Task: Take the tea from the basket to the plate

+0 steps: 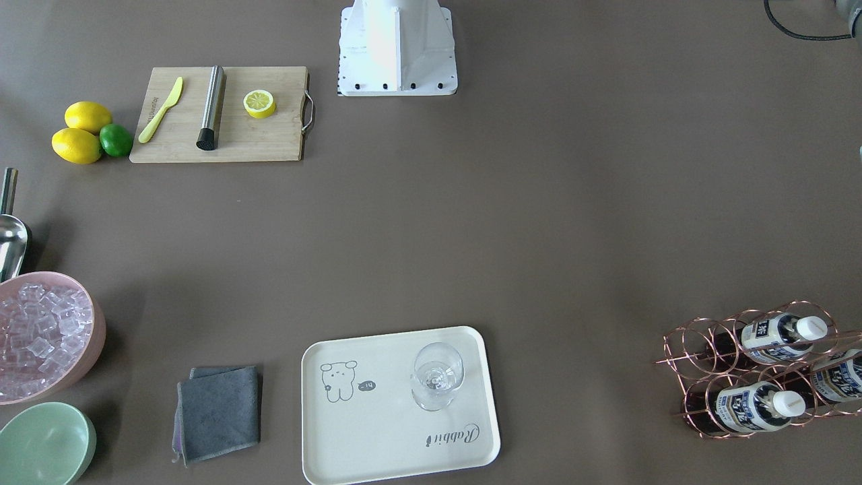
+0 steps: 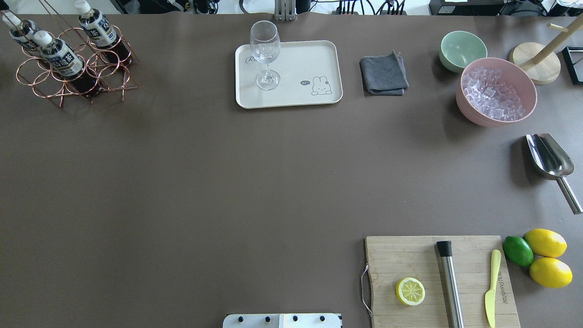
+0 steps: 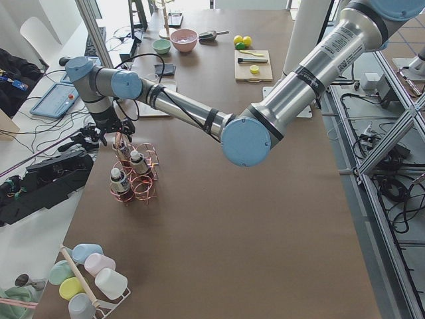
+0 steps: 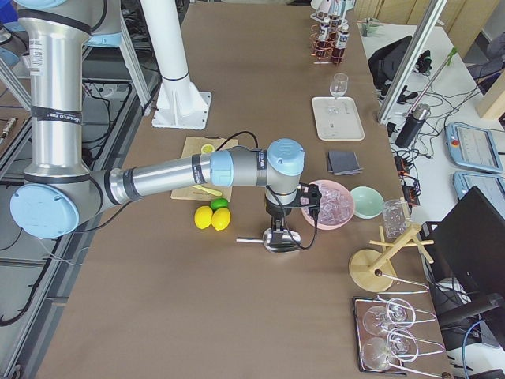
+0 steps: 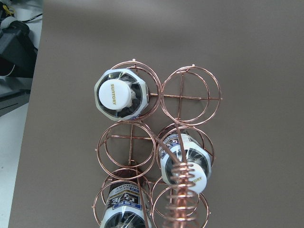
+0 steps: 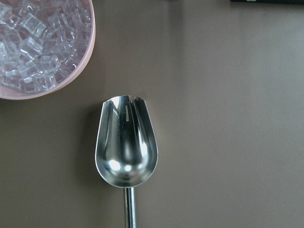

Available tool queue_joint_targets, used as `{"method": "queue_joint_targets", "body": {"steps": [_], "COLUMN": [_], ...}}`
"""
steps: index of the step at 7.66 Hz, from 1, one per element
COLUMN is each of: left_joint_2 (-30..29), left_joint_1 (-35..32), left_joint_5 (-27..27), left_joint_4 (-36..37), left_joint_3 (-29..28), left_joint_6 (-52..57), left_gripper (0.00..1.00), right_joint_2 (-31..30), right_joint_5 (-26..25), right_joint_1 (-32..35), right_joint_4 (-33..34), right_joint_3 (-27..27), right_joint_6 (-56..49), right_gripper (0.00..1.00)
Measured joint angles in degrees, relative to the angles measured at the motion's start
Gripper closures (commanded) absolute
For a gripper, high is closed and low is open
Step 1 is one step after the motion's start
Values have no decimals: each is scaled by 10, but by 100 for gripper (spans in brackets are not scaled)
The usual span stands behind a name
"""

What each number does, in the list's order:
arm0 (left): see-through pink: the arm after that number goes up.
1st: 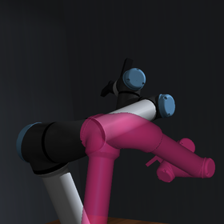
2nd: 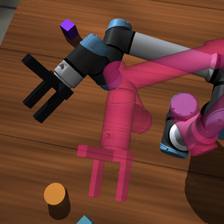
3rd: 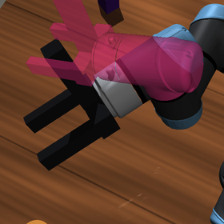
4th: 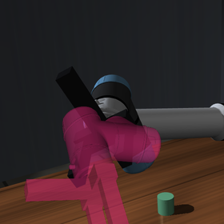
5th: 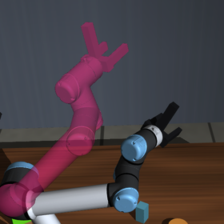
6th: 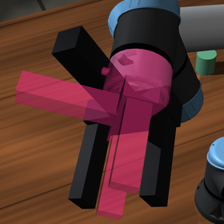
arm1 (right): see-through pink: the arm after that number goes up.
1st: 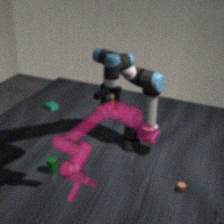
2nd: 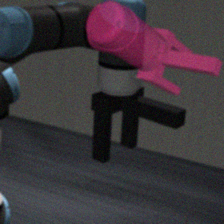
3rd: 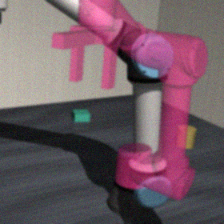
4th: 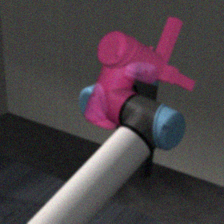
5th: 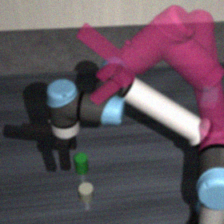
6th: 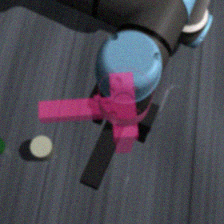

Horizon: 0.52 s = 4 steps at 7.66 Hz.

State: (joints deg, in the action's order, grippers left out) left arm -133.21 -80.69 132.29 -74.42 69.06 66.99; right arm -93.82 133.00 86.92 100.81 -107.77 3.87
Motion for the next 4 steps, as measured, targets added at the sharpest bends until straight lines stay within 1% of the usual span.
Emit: {"method": "queue_joint_targets", "body": {"steps": [1, 2, 4], "left_joint_2": [-4, -10, -13], "left_joint_1": [0, 0, -1], "left_joint_5": [0, -1, -1], "left_joint_4": [1, 2, 3], "left_joint_3": [2, 2, 1], "left_joint_6": [0, -1, -2], "left_gripper": [31, 42, 41], "right_joint_2": [-3, -4, -3], "right_joint_5": [-1, 0, 0], "right_joint_1": [0, 0, 0], "right_joint_4": [0, 0, -1], "right_joint_3": [1, 6, 9], "right_joint_6": [0, 0, 0], "right_gripper": [0, 0, 0]}}
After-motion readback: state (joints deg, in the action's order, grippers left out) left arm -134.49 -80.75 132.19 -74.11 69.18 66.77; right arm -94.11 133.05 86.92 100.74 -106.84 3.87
